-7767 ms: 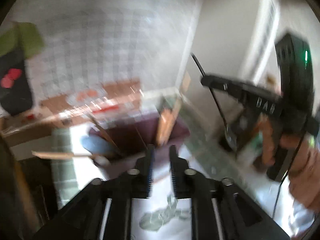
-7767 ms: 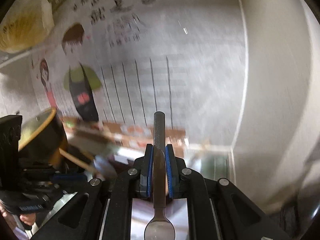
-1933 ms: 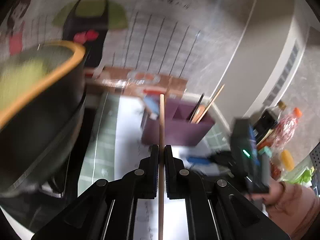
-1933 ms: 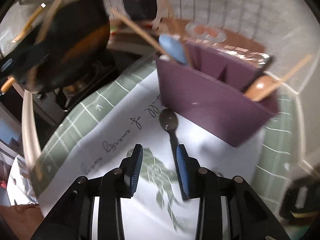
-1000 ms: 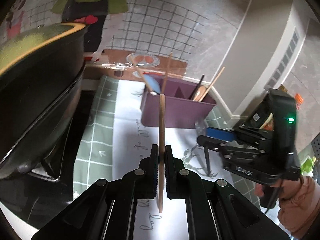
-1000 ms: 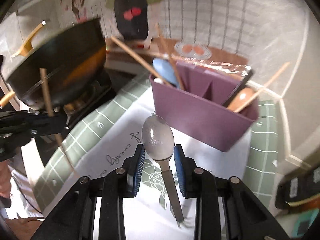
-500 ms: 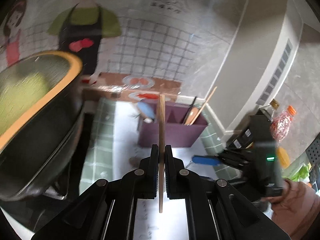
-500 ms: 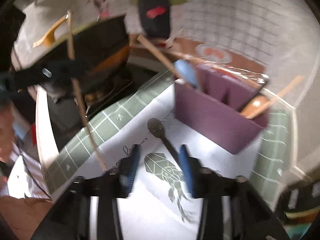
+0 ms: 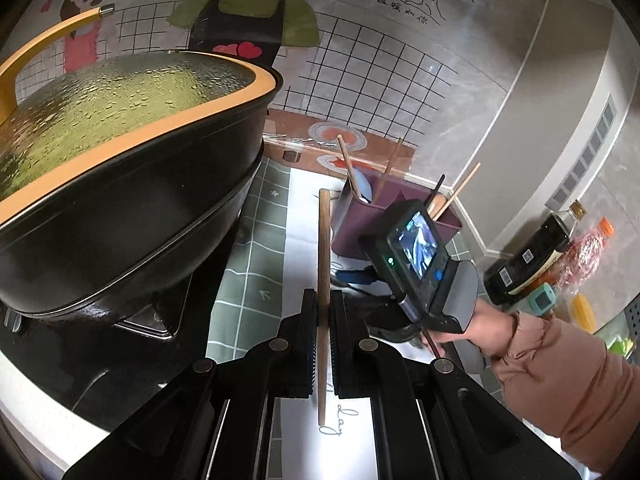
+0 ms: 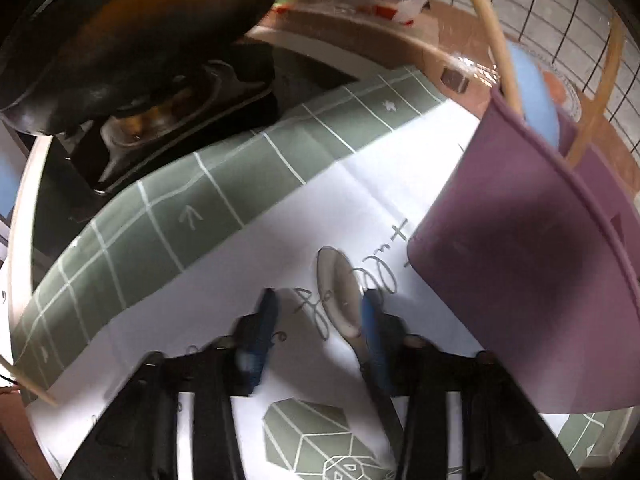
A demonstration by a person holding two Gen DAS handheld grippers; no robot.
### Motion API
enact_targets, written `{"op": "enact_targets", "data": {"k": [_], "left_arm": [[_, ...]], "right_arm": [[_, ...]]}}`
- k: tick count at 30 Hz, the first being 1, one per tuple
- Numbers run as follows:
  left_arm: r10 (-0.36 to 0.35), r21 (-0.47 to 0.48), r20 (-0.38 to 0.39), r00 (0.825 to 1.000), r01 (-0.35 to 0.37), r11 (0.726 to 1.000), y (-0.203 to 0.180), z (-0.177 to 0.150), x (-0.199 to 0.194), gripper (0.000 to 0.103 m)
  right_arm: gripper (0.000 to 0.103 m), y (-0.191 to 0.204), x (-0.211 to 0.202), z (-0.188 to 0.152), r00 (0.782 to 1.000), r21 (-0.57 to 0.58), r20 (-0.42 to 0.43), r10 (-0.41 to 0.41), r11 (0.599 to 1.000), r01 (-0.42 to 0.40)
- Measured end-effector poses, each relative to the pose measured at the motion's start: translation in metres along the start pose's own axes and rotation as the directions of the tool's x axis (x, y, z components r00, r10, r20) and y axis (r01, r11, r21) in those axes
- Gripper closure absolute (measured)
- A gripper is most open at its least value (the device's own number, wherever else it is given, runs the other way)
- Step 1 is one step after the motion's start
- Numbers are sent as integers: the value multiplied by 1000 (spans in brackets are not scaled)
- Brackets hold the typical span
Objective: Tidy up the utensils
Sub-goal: 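Carry the wooden chopstick and clear spoon toward the purple caddy with both tools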
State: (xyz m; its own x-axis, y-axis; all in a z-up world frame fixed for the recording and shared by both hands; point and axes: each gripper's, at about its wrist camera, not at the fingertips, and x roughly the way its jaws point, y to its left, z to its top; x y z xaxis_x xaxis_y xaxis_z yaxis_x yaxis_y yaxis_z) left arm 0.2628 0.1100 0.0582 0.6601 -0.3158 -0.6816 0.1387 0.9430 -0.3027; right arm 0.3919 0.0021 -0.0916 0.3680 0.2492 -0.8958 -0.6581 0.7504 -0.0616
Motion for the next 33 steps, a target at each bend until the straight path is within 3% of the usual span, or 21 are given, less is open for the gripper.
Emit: {"op": "enact_targets", "data": {"k": [8,14,16,17,19,23,25,30,32,33], "left_arm": [[-38,20,-12,999,38,999,-10,2,11,97],[-75,44,-39,996,77,996,-22,3,22,97],[-74,41,-50,996,76,996,-22,3,25,97],[-70,41,-50,996,72,997,-22,3,24,97],[-65,36,-48,997,67,997,-21,3,22,97],[-42,5,-36,998,42,999,-14,3,16,97],[-31,-6,-28,999,31,999,-11,2,14,97],[-9,-25,-17,1000,8,1000,-5,1,10,97],[-4,-25,-19,1000,3,1000,-5,1,11,97],[-3,-25,-21,1000,2,1000,-4,0,12,97]], "right_arm": [[102,-18,-56,-29,996,99,83,-13,995,5],[100,-22,-89,-50,993,100,118,-24,995,12],[90,-19,-84,-52,995,72,100,-20,997,13],[68,-17,-79,-53,995,58,95,-15,998,10],[46,-16,-67,-50,993,43,117,-7,999,2],[61,-20,-31,-37,994,61,95,58,996,-64],[62,-20,-18,-32,994,49,80,76,996,-80],[62,-17,-3,-21,996,-11,71,45,999,-44],[75,-23,-4,-21,998,18,66,14,1000,-15],[75,-26,-6,-22,998,30,61,14,999,-16]]}}
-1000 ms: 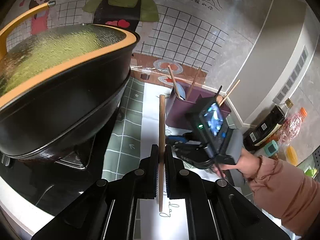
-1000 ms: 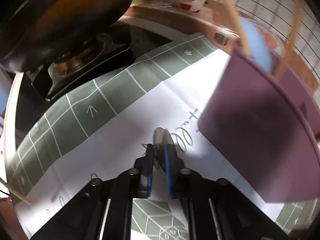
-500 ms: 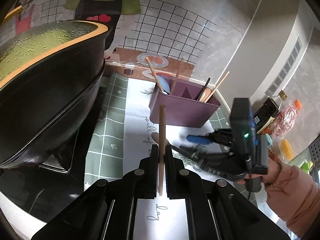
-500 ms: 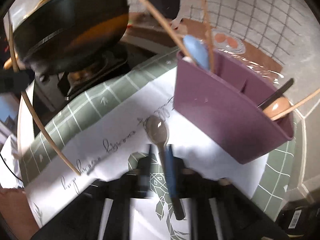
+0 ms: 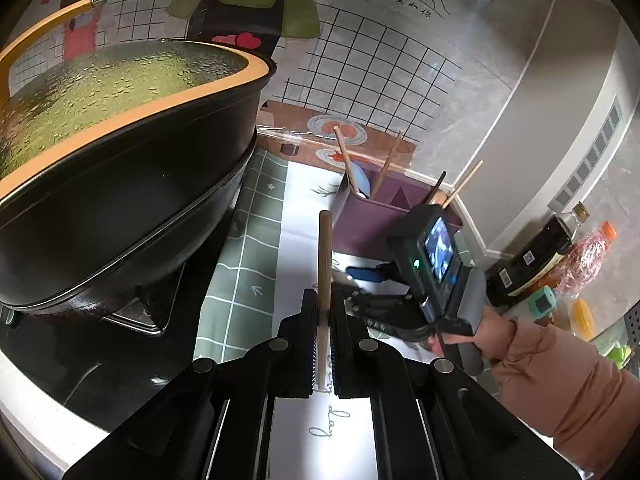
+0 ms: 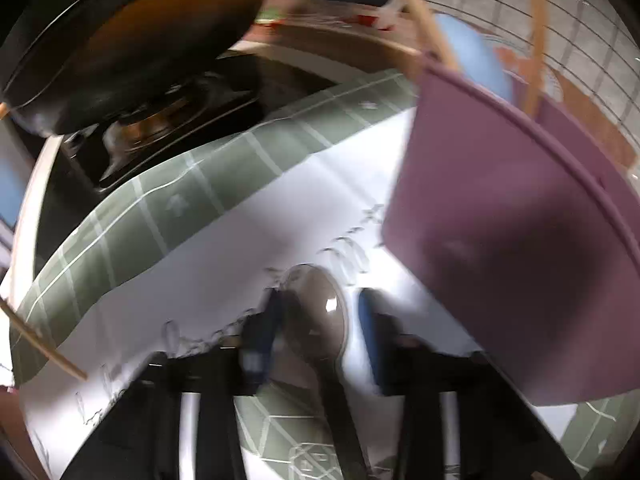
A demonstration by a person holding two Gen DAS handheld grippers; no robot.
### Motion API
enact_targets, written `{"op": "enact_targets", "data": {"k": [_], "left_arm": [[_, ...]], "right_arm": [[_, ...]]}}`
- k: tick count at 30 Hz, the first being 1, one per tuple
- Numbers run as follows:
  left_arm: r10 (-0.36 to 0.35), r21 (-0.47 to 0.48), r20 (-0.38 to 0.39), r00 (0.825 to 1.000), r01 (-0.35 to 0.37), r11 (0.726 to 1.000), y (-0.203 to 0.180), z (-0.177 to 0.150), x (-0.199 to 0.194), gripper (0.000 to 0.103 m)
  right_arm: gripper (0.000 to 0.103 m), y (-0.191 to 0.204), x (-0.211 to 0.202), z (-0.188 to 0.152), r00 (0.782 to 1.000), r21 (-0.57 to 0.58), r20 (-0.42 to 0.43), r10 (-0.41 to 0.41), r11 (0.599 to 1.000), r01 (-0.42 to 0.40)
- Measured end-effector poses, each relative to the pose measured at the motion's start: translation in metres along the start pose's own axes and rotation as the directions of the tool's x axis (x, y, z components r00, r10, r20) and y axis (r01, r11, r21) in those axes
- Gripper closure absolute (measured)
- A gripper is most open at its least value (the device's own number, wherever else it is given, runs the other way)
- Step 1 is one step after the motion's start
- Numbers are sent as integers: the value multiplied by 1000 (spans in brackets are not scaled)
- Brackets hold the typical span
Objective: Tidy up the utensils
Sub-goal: 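Carry the wooden chopstick and clear spoon toward the purple caddy with both tools, then raise both tools above the purple caddy holding the chopstick and spoon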
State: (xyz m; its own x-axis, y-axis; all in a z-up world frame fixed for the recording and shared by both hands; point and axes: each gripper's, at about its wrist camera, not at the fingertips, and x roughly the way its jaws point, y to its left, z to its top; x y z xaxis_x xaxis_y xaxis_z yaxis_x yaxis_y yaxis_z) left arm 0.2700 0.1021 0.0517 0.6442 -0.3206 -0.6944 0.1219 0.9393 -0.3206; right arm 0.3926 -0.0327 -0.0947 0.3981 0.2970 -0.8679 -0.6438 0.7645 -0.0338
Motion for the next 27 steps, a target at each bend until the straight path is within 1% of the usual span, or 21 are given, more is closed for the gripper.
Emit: {"op": "enact_targets", "data": {"k": [4,7,10,13,16,19,22,23,25,27], "left_arm": [[-12,8,-11,1000,12,1000,-4,0,4,97],[-28,29,-19,999,29,999,-10,1,8,97],[-49,53,-26,998,50,997,-20,3,11,97],[-69,79,-23,997,71,994,-32,8,12,97],[-101,127,-8,995,102,987,-51,19,10,97],[-136,185,18,991,130,974,-75,41,2,97],[-165,252,51,985,147,956,-103,77,-11,97],[-168,272,68,983,144,951,-111,89,-15,97],[-172,304,125,977,128,944,-127,116,-28,97],[-191,325,174,966,126,937,-142,142,-41,97]], "right_arm": [[76,-12,-18,-10,1000,59,23,-17,998,15],[76,-20,-46,-20,998,114,68,-19,993,11],[76,-22,-83,-30,992,154,122,-34,988,15],[76,-20,-118,-37,982,185,178,-62,982,29],[76,-22,-153,-39,966,216,239,-103,975,51],[76,-22,-192,-29,937,240,311,-159,967,84],[76,-28,-240,-7,889,254,403,-219,960,121],[76,-32,-259,4,865,264,441,-241,956,132],[76,-37,-285,20,827,275,492,-271,950,148],[75,-43,-313,38,773,291,551,-315,940,176]]}}
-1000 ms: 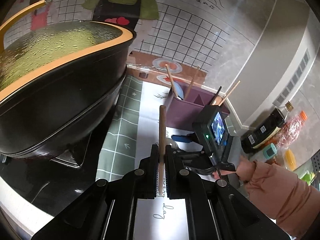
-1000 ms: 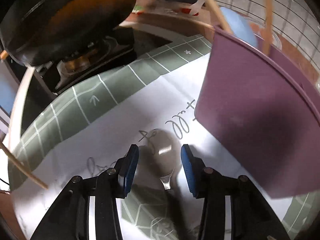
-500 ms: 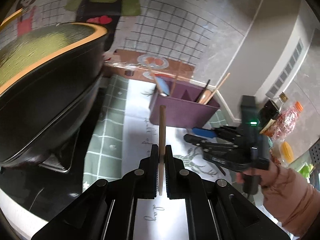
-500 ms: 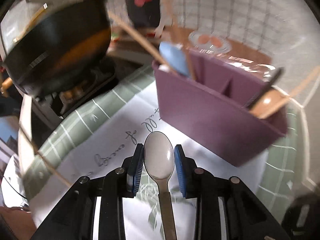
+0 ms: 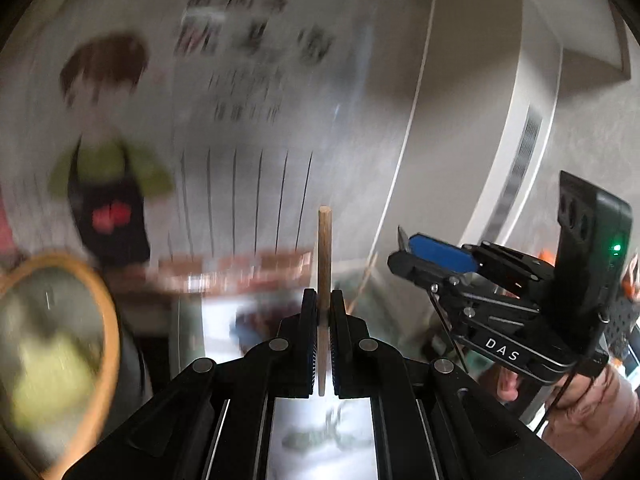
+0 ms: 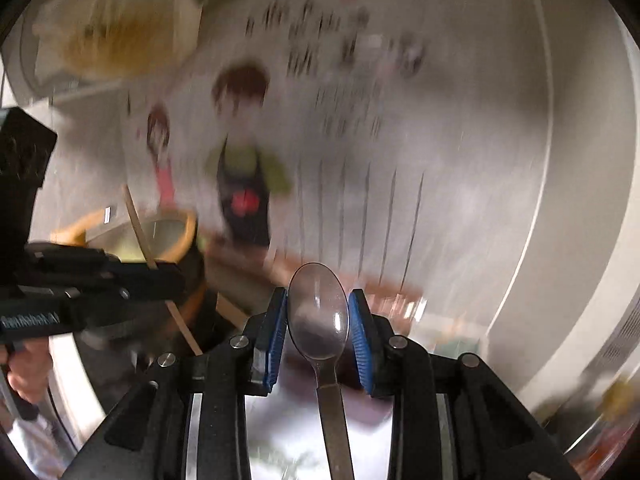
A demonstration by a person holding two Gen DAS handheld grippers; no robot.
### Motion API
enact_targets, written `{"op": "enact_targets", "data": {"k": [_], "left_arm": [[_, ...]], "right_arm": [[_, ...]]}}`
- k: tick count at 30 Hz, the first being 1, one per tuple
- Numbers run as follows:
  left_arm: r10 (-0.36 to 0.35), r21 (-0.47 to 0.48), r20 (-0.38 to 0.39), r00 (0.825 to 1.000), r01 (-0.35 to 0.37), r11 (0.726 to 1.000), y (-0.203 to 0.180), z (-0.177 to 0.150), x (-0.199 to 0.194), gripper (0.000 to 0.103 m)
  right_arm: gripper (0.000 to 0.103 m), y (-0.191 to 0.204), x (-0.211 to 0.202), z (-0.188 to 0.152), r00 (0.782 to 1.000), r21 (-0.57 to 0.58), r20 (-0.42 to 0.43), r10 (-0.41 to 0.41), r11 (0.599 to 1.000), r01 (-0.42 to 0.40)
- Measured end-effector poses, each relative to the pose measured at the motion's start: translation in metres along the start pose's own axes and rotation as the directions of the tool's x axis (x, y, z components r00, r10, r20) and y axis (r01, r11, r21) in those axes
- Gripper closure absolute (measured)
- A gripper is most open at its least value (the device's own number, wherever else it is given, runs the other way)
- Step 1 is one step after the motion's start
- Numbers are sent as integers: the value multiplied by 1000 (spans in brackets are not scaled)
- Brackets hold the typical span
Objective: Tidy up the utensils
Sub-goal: 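Raise both tools above the purple caddy holding the chopstick and spoon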
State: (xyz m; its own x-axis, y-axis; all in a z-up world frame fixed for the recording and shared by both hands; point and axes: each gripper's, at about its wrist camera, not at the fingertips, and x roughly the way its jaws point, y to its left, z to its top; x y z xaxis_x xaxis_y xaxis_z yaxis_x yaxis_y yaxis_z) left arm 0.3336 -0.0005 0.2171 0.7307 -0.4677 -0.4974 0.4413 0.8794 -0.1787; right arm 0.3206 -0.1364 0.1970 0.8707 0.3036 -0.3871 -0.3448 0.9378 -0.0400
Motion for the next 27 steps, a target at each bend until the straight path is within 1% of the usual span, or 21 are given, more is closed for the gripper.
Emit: {"op": "enact_targets", "data": {"k": [2,4,6,8,10,12,15,18,21,27], "left_arm": [[3,9,47,999,-3,1000,-3,23,-4,97],[5,2,90,996,-5,1000,-2,42,-3,97],[3,-4,106,994,-2,1000,-1,52,4,97],[25,1,110,994,-25,1000,1,55,18,97],[43,3,98,994,-43,999,3,54,29,97],[58,-5,71,996,-57,998,10,50,51,97],[76,-30,15,997,-75,997,22,35,83,97],[109,-54,-9,994,-109,993,34,19,107,97],[94,-76,-43,995,-97,992,42,8,129,97],[103,-71,-101,989,-111,991,49,-9,166,97]], "right_arm": [[75,-4,-5,24,997,3,71,-7,1000,7],[75,-9,-3,37,993,5,121,-15,1000,15],[75,-17,7,40,987,31,157,-20,999,15],[75,-26,20,37,984,68,176,2,998,-14],[75,-33,35,31,983,85,181,15,996,-31],[75,-40,51,22,983,102,182,24,994,-43],[75,-47,77,6,985,129,167,40,990,-63],[75,-51,101,-12,988,146,150,46,987,-68],[75,-55,125,-27,991,169,117,60,982,-79],[75,-64,156,-55,995,194,88,51,979,-68]]}}
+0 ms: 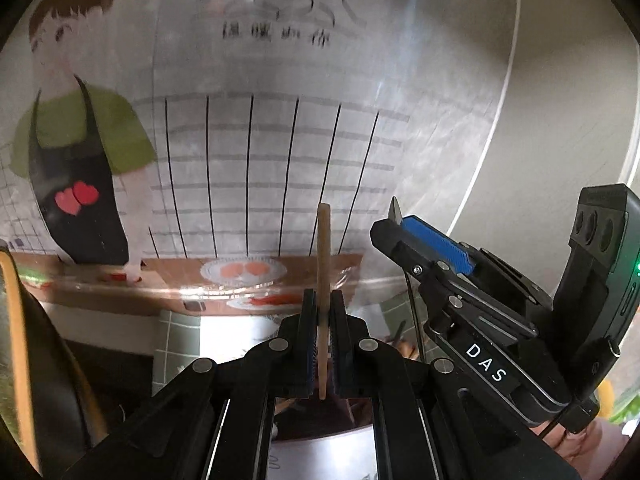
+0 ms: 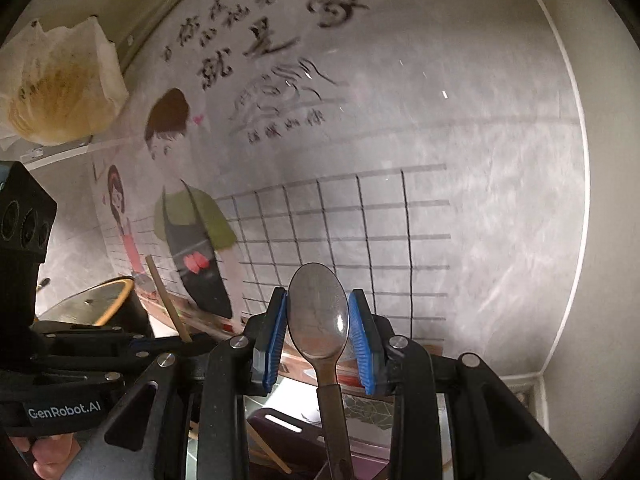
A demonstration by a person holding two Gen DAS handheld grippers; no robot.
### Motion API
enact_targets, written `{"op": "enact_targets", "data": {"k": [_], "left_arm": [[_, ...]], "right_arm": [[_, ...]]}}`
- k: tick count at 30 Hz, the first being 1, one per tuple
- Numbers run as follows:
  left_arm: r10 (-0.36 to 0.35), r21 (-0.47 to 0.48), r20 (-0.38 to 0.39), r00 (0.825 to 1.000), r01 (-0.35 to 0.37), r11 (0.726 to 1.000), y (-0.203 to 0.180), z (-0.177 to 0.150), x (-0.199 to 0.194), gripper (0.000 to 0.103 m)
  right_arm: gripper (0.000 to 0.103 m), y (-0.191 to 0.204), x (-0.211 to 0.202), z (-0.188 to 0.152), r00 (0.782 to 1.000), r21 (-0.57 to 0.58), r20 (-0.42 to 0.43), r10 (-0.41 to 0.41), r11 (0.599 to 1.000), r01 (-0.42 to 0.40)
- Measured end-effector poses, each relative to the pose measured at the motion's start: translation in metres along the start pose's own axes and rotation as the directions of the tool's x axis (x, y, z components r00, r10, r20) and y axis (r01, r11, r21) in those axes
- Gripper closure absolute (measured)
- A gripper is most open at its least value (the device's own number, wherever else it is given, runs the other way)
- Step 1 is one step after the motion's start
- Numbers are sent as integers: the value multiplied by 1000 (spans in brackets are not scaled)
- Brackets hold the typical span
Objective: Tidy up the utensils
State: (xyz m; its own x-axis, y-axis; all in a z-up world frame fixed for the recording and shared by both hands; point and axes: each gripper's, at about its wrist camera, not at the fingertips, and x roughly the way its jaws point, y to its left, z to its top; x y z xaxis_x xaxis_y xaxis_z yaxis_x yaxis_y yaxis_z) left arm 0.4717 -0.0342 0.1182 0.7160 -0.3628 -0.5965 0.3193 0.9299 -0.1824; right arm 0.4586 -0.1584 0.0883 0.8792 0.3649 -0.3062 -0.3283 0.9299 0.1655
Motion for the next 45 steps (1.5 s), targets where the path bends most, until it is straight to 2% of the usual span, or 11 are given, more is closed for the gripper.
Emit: {"op": "enact_targets", "data": {"k": [6,14,16,17,19,21,26,33,36,39,45], "left_arm": [[7,-42,-65,998,-10,999,11,-26,27,97],[8,-103,-117,993,-21,994,21,-51,44,95],[1,-118,-115,993,-14,993,22,-53,41,94],[1,-126,-111,994,-15,992,22,-54,39,92],[-1,-143,-115,993,-16,990,23,-57,32,81],[-1,-147,-107,994,-15,989,21,-62,20,59],[11,-84,-54,999,-15,996,9,-85,-24,35],[28,10,-51,998,-27,1000,5,-133,-90,23],[98,70,-15,995,-97,993,3,-161,-124,14],[144,71,26,989,-146,987,2,-188,-157,9],[226,21,68,972,-228,973,-10,-234,-194,1]], "right_arm": [[75,-22,16,-42,999,64,-45,-11,998,14],[74,-27,14,-74,991,56,-127,-49,997,56],[69,-25,7,-78,987,69,-147,-59,995,70],[61,-22,1,-79,985,70,-158,-68,994,80],[51,-16,-16,-80,983,72,-160,-92,992,105],[45,-10,-32,-80,979,88,-173,-106,989,122],[43,15,-84,-88,962,122,-227,-154,975,185],[38,70,-155,-105,927,107,-274,-255,950,294],[30,100,-186,-113,909,33,-273,-316,941,337],[12,119,-215,-119,913,9,-234,-335,938,346],[12,133,-254,-145,917,-26,-211,-339,940,341]]}}
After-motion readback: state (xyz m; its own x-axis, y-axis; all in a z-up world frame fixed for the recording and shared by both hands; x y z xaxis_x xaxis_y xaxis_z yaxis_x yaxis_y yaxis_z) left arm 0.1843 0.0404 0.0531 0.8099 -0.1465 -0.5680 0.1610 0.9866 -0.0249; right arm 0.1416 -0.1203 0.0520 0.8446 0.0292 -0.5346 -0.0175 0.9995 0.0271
